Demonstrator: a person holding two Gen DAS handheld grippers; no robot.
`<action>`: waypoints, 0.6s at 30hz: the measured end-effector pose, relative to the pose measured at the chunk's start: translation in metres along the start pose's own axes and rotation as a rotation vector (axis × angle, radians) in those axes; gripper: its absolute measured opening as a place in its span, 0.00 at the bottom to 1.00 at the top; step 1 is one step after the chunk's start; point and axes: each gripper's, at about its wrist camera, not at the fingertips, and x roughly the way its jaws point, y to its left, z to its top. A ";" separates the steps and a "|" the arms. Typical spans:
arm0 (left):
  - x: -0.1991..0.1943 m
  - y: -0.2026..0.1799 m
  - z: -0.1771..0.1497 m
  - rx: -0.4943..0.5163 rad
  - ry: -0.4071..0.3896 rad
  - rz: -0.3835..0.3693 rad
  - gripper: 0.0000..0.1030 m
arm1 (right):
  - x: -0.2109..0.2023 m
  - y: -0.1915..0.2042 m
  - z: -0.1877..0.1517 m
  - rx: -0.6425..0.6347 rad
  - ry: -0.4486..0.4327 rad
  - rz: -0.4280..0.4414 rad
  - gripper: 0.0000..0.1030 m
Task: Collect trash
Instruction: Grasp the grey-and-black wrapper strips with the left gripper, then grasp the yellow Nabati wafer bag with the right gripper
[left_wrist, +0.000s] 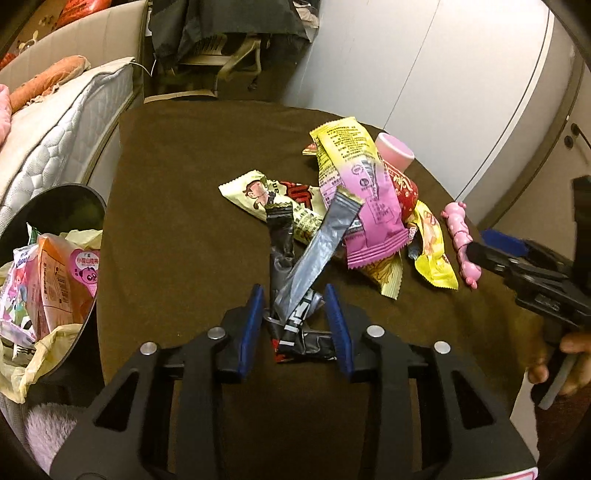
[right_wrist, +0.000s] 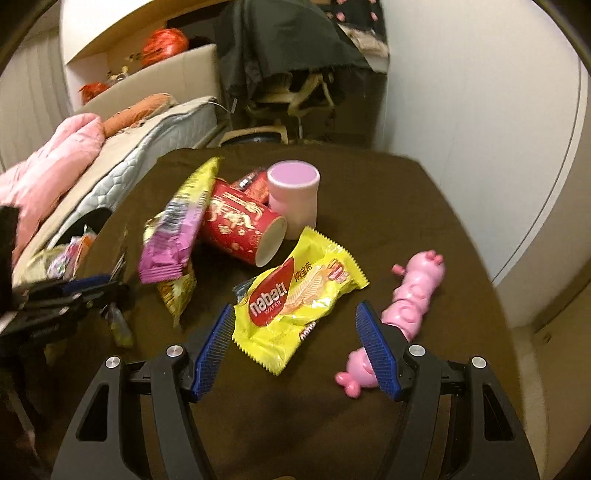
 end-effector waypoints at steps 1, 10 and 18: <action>0.000 0.001 0.000 -0.001 -0.001 -0.002 0.29 | 0.007 -0.001 0.002 0.013 0.004 0.003 0.62; -0.020 0.005 -0.007 0.013 -0.036 0.005 0.23 | 0.053 -0.004 0.021 0.001 0.083 -0.056 0.61; -0.032 0.007 -0.010 0.009 -0.051 -0.011 0.23 | 0.066 -0.006 0.014 0.049 0.132 -0.020 0.37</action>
